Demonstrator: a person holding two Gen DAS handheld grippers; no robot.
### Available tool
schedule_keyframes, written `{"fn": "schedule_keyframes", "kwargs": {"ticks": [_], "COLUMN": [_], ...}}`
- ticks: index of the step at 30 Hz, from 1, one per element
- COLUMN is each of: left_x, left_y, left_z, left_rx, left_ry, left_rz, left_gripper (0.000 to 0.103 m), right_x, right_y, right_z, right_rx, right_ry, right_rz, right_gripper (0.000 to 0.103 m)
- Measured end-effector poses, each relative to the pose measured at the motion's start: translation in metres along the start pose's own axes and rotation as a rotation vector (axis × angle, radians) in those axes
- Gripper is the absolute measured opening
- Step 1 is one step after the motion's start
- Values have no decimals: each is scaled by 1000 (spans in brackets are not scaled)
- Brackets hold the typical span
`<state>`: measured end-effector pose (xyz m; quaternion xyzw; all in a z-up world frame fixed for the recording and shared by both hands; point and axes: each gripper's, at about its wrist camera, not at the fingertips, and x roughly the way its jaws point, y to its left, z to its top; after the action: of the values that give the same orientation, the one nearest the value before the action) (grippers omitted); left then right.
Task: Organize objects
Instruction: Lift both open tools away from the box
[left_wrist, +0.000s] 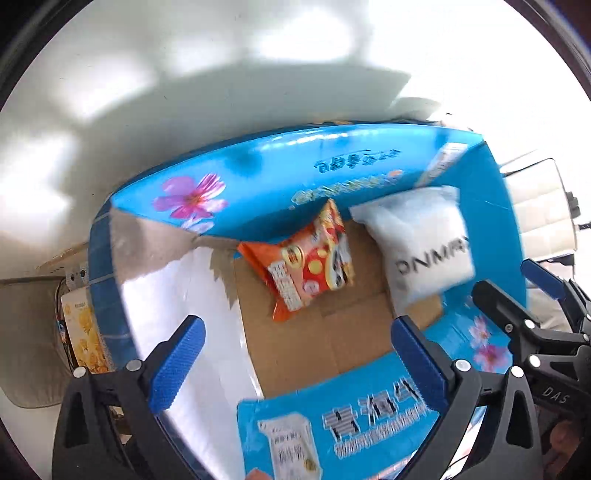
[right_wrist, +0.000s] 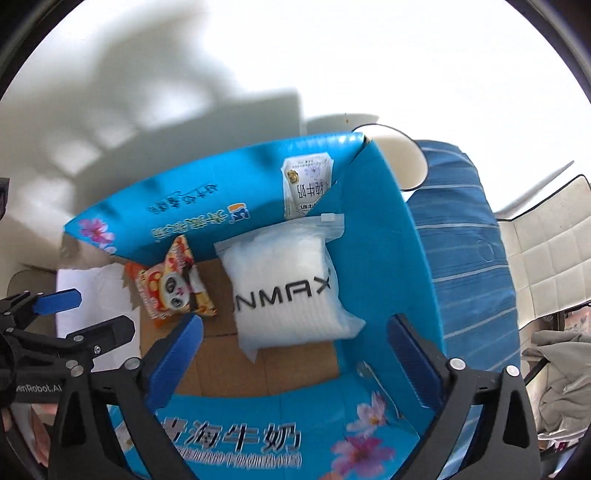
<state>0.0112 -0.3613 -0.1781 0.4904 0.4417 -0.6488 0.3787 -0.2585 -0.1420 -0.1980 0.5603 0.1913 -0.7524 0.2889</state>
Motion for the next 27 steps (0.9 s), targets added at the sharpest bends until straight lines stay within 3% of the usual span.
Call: {"fn": "schedule_keyframes", "kwargs": {"ticks": [6, 12, 23, 27], "left_x": [-47, -90, -146, -148], "left_y": [1, 8, 18, 3], "left_z": [-55, -79, -126, -132], "left_rx": [37, 73, 163, 269], "left_ry": [-58, -90, -166, -199], "left_rz": [-25, -66, -125, -123], "left_gripper": [103, 103, 103, 103], "right_x": [-78, -142, -198, -207], "right_y": [43, 74, 107, 90], "right_z": [-42, -86, -139, -161], "right_rx": [-32, -49, -38, 112], "right_ry": [-47, -103, -180, -200], "right_rz": [-25, -28, -15, 16], "right_gripper": [103, 103, 102, 103]}}
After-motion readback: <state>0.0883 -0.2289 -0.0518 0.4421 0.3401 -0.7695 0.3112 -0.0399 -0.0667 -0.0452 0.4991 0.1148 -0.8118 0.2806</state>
